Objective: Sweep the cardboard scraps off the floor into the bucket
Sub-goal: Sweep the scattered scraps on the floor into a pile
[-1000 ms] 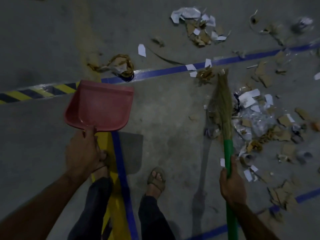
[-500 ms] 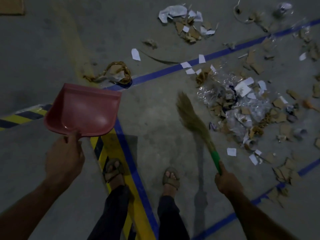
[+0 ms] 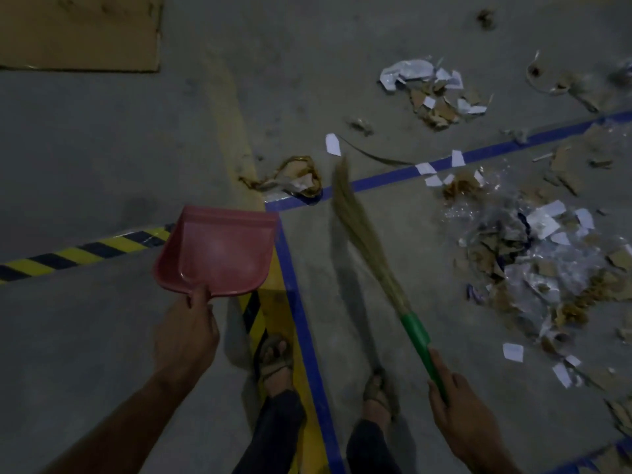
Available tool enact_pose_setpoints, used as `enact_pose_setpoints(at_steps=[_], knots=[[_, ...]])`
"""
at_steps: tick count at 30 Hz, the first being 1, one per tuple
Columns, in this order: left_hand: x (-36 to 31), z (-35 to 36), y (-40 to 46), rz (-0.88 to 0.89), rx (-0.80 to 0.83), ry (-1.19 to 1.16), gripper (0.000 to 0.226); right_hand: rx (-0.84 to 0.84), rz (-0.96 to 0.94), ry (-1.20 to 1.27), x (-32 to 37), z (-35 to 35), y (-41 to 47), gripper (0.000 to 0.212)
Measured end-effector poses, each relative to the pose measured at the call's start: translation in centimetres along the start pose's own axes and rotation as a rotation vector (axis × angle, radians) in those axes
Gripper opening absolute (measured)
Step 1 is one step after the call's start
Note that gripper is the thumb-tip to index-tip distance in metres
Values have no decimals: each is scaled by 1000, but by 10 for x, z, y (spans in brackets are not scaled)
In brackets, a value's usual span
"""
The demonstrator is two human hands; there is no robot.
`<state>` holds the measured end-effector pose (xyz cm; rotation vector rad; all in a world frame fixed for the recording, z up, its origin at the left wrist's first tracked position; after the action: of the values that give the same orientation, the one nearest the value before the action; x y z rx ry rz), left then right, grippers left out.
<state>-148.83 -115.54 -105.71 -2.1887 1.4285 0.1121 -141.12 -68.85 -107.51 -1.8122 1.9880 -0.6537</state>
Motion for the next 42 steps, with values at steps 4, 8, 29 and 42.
enact_pose_setpoints(at_steps=[4,8,29,42], knots=[[38,-23,0,-59,-51,-8,38,119,-220,-151,93,-1,49,64],[62,-32,1,-121,-96,-7,35,160,-389,-210,193,1,101,63],[-65,18,130,99,-61,73,33,239,430,306,102,10,248,71],[-166,4,207,279,-75,24,35,-75,586,346,-86,-59,191,66]])
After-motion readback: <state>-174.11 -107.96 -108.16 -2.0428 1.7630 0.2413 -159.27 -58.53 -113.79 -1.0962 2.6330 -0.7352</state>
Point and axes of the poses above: each hand's wrist, its own y-axis towards the middle knuckle, its own z-axis out of the palm, x = y × z, the point moved 3 cm from there along y, towards the middle knuckle, and after that the axes turned 15 degrees about -y, right-handed, at the moved point
